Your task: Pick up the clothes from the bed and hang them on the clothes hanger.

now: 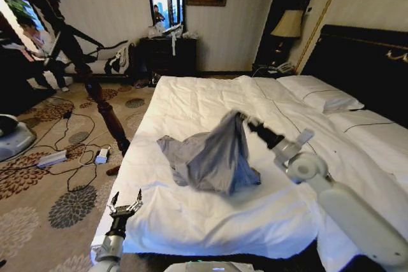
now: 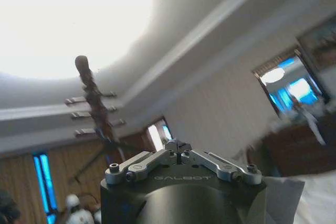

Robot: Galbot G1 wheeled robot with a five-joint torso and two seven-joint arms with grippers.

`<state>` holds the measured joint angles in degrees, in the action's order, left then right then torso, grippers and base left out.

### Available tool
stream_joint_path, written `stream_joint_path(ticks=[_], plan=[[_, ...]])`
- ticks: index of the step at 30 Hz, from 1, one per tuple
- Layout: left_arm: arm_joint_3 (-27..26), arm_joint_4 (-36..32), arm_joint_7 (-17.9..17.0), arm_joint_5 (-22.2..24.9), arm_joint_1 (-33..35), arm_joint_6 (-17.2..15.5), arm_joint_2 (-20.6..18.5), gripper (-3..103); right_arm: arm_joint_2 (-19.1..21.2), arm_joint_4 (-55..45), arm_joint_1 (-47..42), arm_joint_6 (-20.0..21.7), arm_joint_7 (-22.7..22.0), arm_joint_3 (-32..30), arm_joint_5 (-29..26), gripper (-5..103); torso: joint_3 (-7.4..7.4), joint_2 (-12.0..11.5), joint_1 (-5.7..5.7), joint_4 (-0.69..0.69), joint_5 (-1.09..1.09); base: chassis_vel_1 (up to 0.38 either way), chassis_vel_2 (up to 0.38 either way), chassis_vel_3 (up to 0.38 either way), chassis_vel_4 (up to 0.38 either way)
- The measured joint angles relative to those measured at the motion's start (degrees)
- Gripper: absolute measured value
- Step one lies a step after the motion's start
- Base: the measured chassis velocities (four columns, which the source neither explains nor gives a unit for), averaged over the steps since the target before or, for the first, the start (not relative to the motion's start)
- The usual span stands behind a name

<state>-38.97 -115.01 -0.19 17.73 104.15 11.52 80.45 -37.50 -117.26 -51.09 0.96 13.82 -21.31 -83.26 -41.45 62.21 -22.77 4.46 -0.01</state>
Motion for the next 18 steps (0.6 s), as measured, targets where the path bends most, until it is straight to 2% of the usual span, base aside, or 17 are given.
stream_joint_path(ticks=[5, 12, 18], plan=[[-0.4, -0.2, 0.0, 0.8, 0.3, 0.2, -0.6, 100, 1.2, -1.1, 2.0, -2.1, 1.3, -0.7, -1.1, 0, 0.00, 0.0, 0.00, 0.01, 0.01, 0.000, 0.000, 0.000, 0.000], [-0.5, -0.4, 0.0, 1.0, 0.6, 0.4, -1.0, 100, 2.6, -0.3, 6.9, -3.4, 0.7, -0.5, -1.6, 0, 0.00, 0.0, 0.00, 0.01, 0.01, 0.000, 0.000, 0.000, 0.000], [-0.5, -0.8, 0.0, 1.3, 1.1, 0.6, -1.6, 100, 3.3, 5.6, 15.1, -4.1, -0.8, 1.7, -1.7, 0, 0.00, 0.0, 0.00, 0.00, 0.01, 0.000, 0.000, 0.000, 0.000]])
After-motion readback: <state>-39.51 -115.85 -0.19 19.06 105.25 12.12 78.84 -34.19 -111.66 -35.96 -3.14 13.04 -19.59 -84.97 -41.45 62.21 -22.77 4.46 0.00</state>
